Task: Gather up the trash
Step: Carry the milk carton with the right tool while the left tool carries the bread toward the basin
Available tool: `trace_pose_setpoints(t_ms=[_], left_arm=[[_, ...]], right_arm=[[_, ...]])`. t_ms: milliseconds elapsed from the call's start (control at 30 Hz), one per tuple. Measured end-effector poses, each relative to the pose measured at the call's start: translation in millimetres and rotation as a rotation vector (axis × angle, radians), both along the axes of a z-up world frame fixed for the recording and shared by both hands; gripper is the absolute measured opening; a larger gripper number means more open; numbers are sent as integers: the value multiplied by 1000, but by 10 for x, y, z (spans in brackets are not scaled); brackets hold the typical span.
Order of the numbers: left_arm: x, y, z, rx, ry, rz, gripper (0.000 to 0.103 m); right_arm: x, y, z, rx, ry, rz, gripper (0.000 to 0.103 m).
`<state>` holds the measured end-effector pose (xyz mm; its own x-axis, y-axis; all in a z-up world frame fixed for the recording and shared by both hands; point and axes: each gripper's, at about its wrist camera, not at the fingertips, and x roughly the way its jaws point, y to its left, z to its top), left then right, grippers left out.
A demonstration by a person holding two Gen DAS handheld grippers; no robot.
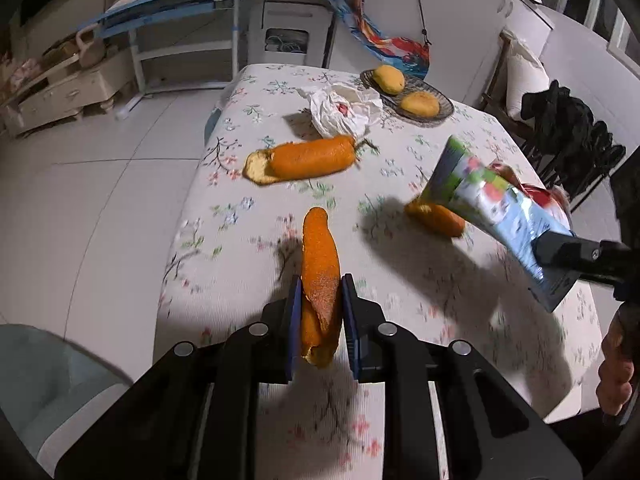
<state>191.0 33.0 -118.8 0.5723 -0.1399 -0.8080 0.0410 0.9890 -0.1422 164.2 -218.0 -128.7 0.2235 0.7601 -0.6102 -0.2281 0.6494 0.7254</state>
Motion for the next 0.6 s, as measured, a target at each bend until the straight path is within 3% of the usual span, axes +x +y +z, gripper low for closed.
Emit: trace_pose_setpoints(t_ms=[233,467,600], left_arm=[[-305,-102,46,28,-12,-51,19],[-407,-171,11,52,-5,-61,20],[-408,-163,-19,65,-4,-41,35]], right_arm=[[-496,279,150,-348,-173,58,54],[-601,309,-51,-424,-166,74,55],[-652,351,-109,-446,-151,77,57]])
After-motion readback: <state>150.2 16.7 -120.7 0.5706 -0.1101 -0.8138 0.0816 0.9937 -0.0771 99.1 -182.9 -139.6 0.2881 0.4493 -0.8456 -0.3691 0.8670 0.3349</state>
